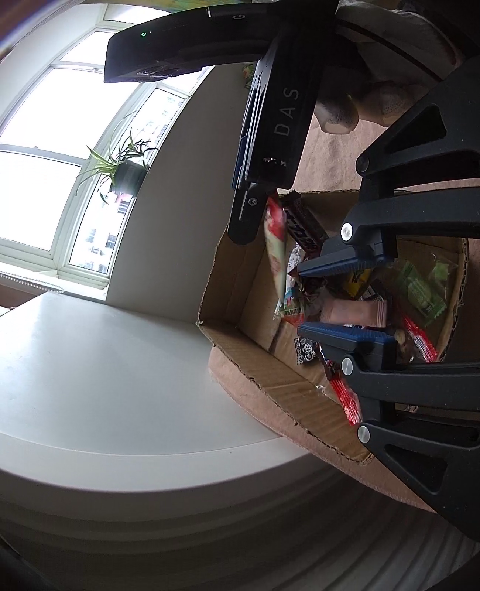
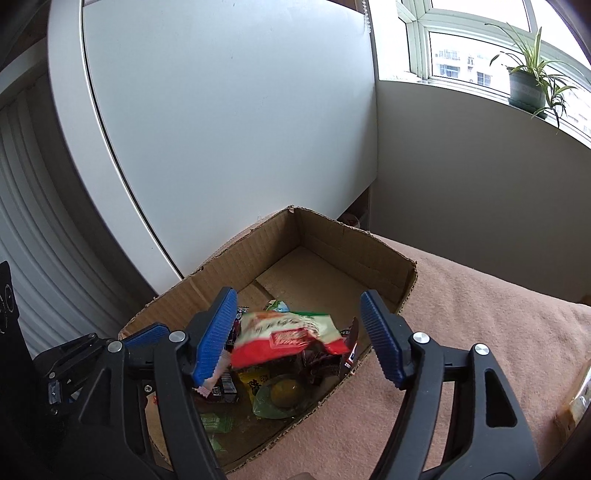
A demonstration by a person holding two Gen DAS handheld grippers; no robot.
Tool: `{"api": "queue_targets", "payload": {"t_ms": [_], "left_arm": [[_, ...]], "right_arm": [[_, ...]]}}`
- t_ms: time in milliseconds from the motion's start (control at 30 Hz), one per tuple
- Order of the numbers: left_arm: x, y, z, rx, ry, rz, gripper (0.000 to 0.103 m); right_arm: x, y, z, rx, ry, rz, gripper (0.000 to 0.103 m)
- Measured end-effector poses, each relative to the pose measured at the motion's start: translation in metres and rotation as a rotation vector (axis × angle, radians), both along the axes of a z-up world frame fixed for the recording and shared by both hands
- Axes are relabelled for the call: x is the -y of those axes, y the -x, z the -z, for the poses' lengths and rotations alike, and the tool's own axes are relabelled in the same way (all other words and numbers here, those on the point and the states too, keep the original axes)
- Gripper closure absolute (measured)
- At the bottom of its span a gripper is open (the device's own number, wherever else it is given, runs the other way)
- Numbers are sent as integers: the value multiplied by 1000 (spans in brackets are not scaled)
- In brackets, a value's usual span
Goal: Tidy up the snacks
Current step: 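Carry the snack bag over the box while left carries the pink candy, then release the snack bag into the box while left drops the pink candy, then move the right tool to the bagged bread loaf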
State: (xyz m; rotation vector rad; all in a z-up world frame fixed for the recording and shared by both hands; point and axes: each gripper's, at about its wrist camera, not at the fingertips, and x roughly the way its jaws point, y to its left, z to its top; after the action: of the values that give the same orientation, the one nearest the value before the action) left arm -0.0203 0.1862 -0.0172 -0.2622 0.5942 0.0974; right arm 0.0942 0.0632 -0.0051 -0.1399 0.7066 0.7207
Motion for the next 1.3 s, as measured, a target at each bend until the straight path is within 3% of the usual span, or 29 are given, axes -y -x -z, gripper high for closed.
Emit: {"api": "queue_targets", "payload": {"t_ms": [167, 367, 533, 600, 767, 1000, 1300], "left_arm": [[-2, 1, 0, 1, -5, -13, 67], [-2, 1, -1, 1, -5, -16, 67], [-1, 1, -2, 5, -7, -20, 67], [-1, 1, -3, 8, -9, -28, 55], [4, 0, -6, 19, -1, -24, 53], [32, -7, -14, 41, 5, 37, 52], [87, -29, -22, 55, 35, 151, 52]], "right_arm": [[3, 0, -1, 9, -6, 14, 24], [7, 1, -2, 14, -3, 19, 22], [14, 3, -3, 29, -15, 33, 12], [17, 4, -4, 36, -12, 35, 8], [32, 5, -5, 49, -2, 53, 2], [78, -4, -7, 20, -23, 125, 2], [175, -8, -11, 29, -28, 286, 2]]}}
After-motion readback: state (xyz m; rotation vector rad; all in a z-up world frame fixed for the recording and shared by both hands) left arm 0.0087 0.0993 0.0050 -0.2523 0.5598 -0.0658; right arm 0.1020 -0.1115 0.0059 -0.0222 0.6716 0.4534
